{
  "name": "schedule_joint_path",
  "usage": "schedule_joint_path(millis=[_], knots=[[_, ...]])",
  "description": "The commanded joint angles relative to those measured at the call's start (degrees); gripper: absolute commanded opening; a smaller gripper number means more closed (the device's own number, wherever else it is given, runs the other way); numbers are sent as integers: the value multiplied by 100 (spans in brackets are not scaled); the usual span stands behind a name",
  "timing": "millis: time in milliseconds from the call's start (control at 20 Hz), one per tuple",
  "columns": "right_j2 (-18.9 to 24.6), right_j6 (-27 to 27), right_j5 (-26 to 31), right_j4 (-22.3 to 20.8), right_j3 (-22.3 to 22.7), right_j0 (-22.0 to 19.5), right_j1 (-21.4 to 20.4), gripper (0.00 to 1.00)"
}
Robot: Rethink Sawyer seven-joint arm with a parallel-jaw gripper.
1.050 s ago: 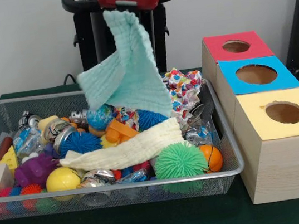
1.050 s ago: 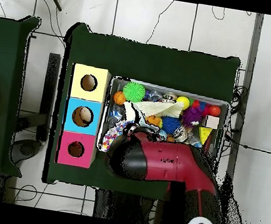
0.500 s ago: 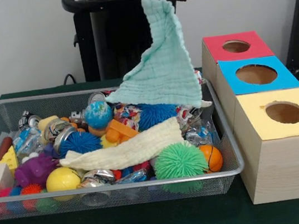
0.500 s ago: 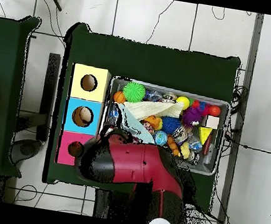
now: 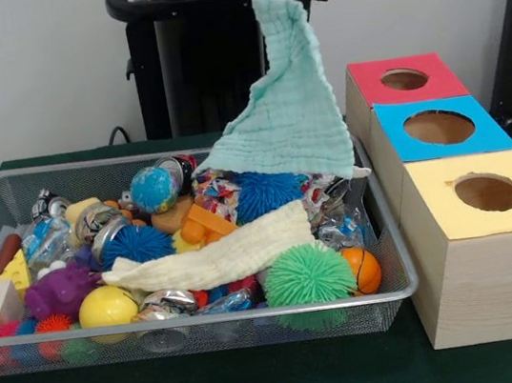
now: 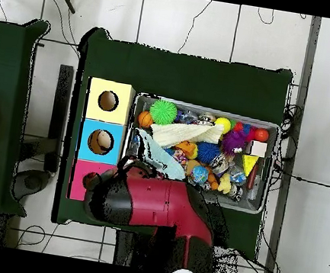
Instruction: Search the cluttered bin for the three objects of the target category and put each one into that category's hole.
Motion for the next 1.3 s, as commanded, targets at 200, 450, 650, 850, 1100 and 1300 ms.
schedule_joint_path(millis=[200,450,650,850,1100,1300], knots=[[-565,1485,-554,315,172,174,301,100],[-373,1073,-433,557,257,-15,340,100],[-433,1012,-476,593,296,5,339,100],[-400,872,-476,634,233,-87,410,100],[-228,499,-615,623,257,-428,483,100],[17,51,-689,514,149,-898,630,100]])
